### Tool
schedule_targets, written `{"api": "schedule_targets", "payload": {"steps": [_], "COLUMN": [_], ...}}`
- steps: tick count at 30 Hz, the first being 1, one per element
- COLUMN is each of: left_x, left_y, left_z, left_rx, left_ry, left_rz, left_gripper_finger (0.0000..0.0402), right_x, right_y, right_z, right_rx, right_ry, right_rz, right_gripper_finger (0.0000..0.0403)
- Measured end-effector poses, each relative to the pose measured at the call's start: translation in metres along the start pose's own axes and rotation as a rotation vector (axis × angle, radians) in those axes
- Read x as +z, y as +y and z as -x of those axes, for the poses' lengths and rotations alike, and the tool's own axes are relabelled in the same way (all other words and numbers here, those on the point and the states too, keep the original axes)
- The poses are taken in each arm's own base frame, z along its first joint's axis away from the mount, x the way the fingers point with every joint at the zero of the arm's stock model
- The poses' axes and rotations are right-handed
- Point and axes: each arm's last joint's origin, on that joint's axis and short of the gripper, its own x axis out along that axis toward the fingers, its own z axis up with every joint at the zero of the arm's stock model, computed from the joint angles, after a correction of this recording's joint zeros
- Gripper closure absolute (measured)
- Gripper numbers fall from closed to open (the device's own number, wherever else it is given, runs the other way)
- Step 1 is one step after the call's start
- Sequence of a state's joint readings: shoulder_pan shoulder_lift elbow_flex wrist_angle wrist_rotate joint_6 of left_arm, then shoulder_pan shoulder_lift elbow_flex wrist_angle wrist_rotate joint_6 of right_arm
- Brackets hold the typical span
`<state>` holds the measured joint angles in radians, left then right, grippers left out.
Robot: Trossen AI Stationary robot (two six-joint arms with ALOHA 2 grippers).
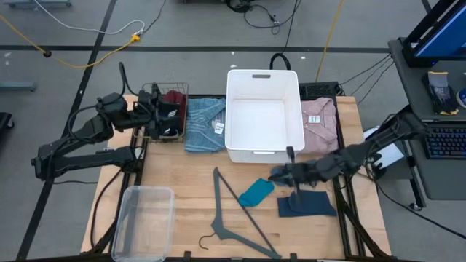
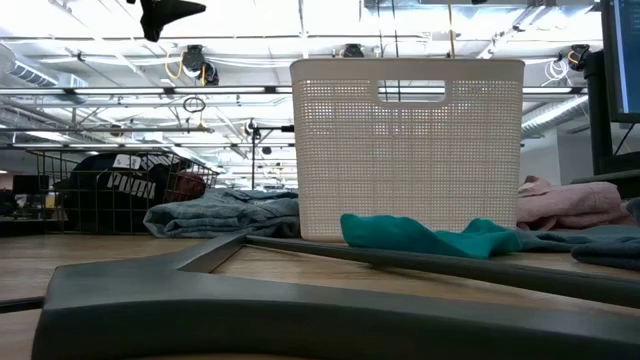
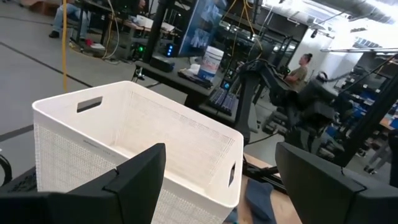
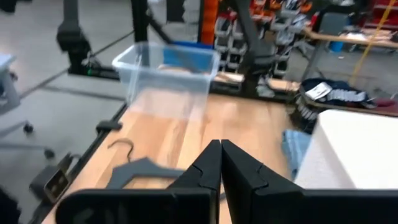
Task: Pick & Place Cloths
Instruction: Put the light blue sock into the transparent bin
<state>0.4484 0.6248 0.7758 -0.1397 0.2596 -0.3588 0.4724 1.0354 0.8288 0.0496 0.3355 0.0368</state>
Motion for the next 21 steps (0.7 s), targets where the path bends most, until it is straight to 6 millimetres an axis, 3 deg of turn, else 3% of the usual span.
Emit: {"api": "schedule_targets", "payload": {"steps": [6, 12, 21], "left_x": [0.0, 0.0, 0.0], "left_y": [0.0, 0.001, -0.001], "left_z": [0.0, 0.0, 0.0], "left_rx": [0.013, 0.024, -0.031], "left_ry": [-0.005, -0.009, 0.012], "left_rz": [-0.026, -0.036, -0.042], "left_gripper_finger": [0.0094, 0.0094, 0.0094], "right_x": [-0.009, 0.0, 0.012], "right_y": [0.006, 0.006, 0.014], "right_z": [-0.005, -0.005, -0.024], "right_rx": [0.016, -0.012, -0.025], "right_ry": [0.064, 0.108, 0.483], "right_rz": [0.028, 0.043, 0.18], "right_gripper_finger": [0.0396, 0.0355, 0.029]}}
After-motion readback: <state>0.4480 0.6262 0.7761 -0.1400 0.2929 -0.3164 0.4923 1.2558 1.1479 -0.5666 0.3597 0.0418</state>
